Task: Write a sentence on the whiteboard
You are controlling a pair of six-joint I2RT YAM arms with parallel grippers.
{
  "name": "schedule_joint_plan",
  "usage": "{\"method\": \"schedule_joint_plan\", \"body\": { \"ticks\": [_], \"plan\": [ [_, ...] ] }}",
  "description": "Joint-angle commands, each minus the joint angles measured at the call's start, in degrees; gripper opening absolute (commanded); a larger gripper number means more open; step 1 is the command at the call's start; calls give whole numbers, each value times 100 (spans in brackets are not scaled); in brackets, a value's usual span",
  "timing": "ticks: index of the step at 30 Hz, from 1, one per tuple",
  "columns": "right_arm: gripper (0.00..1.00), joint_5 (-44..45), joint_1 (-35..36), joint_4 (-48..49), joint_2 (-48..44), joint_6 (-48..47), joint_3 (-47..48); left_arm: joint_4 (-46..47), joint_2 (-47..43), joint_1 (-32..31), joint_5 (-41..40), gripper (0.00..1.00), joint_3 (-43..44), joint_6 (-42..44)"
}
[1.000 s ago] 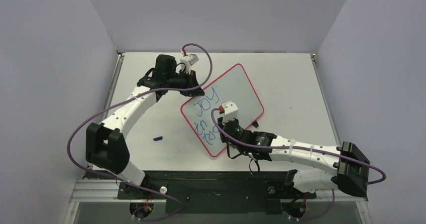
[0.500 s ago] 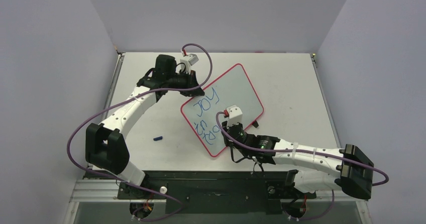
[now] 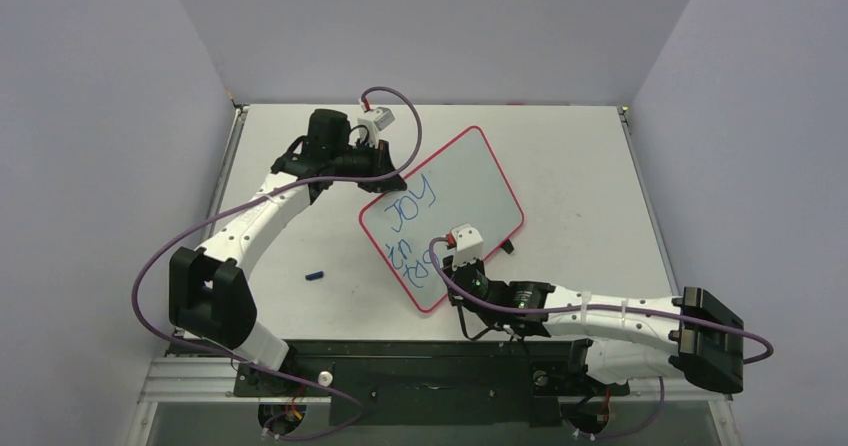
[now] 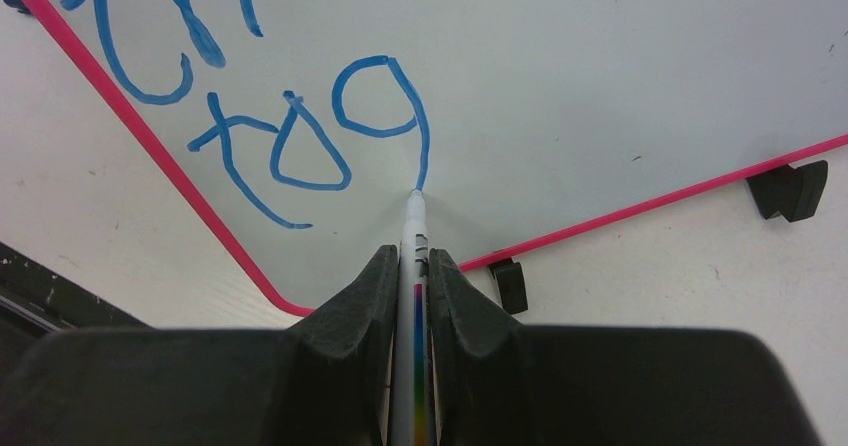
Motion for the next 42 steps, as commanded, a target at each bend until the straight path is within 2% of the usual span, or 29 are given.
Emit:
{"method": "schedule_joint_plan", "body": {
  "ticks": [1,19,29,35,42],
  "plan": [
    [0,72,105,9,-27,202,-39,331,-355,-18,-74,0,83,217],
    [0,83,154,-84,276,-163,761,332,-361,-21,-94,0,75,220],
    [0,117,115,-217,-246,-102,711,323,-367,-19,-115,0,79,235],
    [0,-35,-203,-115,-752,-22,447,324,-359,-17,-112,0,79,231],
    [0,-222,-685,-25,-850,-200,299,322,-323,-17,-133,0,79,248]
  ]
}}
